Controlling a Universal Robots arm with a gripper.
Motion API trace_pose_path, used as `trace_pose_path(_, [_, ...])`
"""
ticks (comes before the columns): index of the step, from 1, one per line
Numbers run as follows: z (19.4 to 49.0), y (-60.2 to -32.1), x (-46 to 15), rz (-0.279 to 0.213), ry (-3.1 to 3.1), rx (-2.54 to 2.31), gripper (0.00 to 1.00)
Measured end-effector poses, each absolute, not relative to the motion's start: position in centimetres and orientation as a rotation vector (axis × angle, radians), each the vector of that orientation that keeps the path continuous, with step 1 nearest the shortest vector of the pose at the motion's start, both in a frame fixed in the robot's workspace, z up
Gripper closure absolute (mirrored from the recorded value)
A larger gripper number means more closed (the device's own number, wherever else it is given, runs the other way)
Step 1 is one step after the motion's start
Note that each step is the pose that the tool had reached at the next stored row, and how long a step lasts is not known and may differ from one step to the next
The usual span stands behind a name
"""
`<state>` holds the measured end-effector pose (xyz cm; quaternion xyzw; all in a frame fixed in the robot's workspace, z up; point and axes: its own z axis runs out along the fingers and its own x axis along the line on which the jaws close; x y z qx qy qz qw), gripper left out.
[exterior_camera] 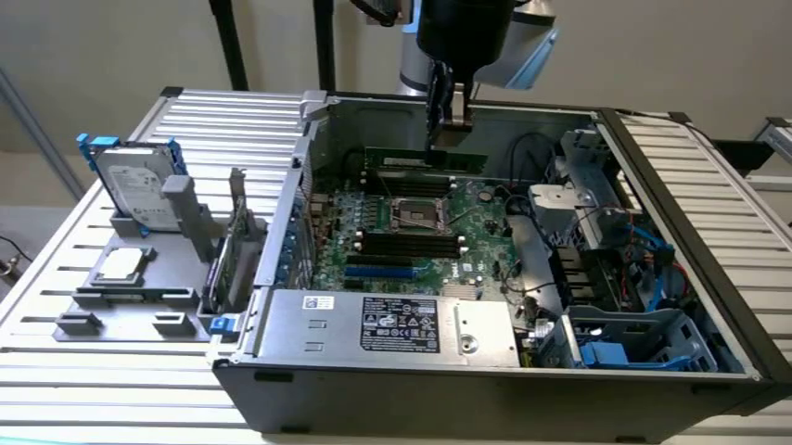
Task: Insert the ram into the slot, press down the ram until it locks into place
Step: 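Insert the ram into the slot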
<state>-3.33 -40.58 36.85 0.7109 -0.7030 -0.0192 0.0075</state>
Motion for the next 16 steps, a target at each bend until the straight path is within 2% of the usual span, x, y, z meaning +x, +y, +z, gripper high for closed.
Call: trace_pose_path(16, [33.9,-40.6,-3.9,-0.060,-2.231,2.191,0.87])
